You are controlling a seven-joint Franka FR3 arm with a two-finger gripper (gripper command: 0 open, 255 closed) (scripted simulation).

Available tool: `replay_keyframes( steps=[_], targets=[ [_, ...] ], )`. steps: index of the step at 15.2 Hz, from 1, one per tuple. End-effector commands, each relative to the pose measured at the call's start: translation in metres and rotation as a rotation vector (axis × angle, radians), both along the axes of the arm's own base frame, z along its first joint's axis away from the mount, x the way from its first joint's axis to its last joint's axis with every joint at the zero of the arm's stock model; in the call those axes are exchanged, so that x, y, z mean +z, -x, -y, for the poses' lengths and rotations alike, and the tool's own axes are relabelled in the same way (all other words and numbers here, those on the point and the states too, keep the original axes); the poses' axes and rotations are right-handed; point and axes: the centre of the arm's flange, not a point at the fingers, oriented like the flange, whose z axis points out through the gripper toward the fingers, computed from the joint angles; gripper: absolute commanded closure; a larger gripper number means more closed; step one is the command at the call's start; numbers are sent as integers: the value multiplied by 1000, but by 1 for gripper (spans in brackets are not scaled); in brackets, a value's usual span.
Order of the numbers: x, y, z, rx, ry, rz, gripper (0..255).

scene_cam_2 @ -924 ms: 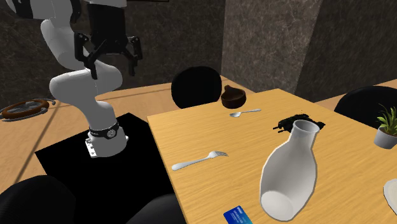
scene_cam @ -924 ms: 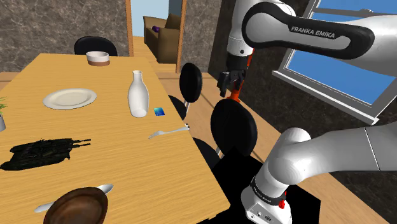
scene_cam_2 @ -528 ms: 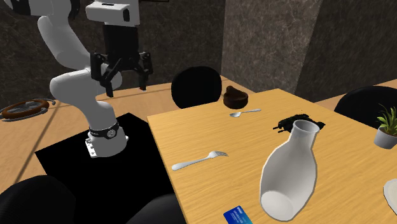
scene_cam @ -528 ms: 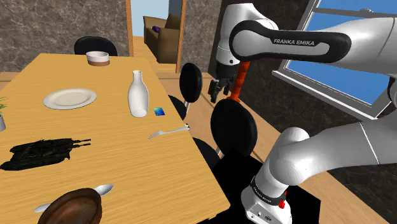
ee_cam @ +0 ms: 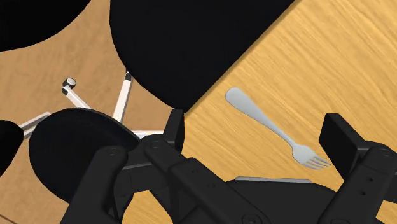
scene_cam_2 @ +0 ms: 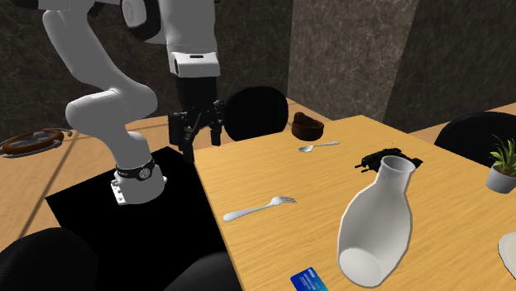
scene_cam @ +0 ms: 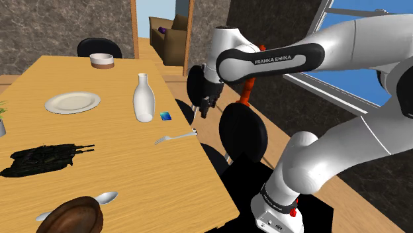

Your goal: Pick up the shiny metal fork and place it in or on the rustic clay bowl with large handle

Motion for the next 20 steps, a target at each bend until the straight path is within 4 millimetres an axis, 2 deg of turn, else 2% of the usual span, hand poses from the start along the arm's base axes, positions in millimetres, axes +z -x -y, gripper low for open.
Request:
replay_keyframes(
  steps=[1,7,14,20],
  targets=[
    [-19,-16,-10,69,-5,11,0],
    [-71,-53,-46,270,-17,37,0],
    [-131,-88,-97,505,-32,66,0],
    [-159,-93,-99,513,-33,67,0]
  ],
)
